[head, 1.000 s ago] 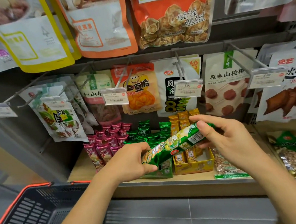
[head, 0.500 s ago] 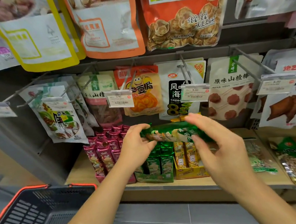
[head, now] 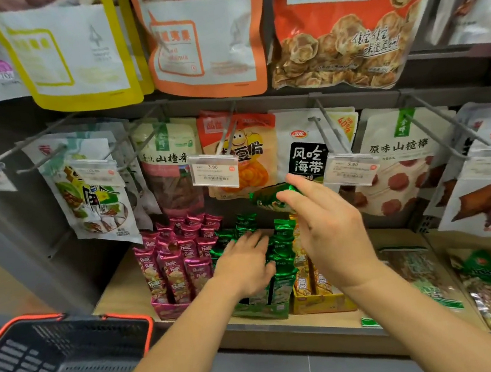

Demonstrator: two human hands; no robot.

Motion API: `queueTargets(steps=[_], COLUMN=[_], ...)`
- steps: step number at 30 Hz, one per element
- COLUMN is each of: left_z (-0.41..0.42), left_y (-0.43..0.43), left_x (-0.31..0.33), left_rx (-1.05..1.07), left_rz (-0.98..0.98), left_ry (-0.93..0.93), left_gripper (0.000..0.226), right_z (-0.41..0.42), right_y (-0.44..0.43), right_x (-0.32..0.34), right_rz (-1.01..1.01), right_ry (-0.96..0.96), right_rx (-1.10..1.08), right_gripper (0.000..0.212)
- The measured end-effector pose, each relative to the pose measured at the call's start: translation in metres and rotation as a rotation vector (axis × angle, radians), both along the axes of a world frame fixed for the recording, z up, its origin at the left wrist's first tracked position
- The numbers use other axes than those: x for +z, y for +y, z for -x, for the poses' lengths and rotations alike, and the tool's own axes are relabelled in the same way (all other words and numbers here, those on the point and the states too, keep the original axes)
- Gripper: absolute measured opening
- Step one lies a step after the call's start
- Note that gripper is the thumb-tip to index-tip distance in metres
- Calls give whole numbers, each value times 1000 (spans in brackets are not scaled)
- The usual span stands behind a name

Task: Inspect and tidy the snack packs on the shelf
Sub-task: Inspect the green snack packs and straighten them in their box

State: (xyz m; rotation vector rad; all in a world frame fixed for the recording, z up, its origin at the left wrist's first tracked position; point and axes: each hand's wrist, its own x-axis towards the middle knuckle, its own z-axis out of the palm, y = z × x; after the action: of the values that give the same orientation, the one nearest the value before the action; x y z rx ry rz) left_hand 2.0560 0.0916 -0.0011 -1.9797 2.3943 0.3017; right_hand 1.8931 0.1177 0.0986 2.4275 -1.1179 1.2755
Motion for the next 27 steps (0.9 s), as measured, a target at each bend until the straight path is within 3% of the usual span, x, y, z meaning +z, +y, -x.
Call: queueTargets(steps=[5, 11, 14, 16, 18, 21, 27], left_z=[1, -4, -7, -9, -11, -14, -21], left_y=[-2, 1, 2, 2, 1, 2, 7], left_x=[0, 2, 3, 4, 6, 5, 4], left_rx=[4, 4, -4, -5, 8, -20, -38], left_rz=[17, 82, 64, 82, 91, 105, 93], left_ry=[-3, -20, -1, 18, 37, 34, 32], left_gripper=[58, 53, 52, 50, 43, 37, 43], right_z=[-23, -26, -25, -27, -30, -33, -40], right_y=[-35, -77, -84, -89, -96, -103, -108], right_x=[-9, -23, -35, -41, -48, -61, -91], right_rz=[-225, -700, -687, -670, -654, -619, -652], right_ry=[93, 240, 294, 222, 203, 349, 535], right_rx=[-93, -167, -94, -57, -51, -91, -104], right_gripper=[43, 44, 50, 53, 44, 31, 32])
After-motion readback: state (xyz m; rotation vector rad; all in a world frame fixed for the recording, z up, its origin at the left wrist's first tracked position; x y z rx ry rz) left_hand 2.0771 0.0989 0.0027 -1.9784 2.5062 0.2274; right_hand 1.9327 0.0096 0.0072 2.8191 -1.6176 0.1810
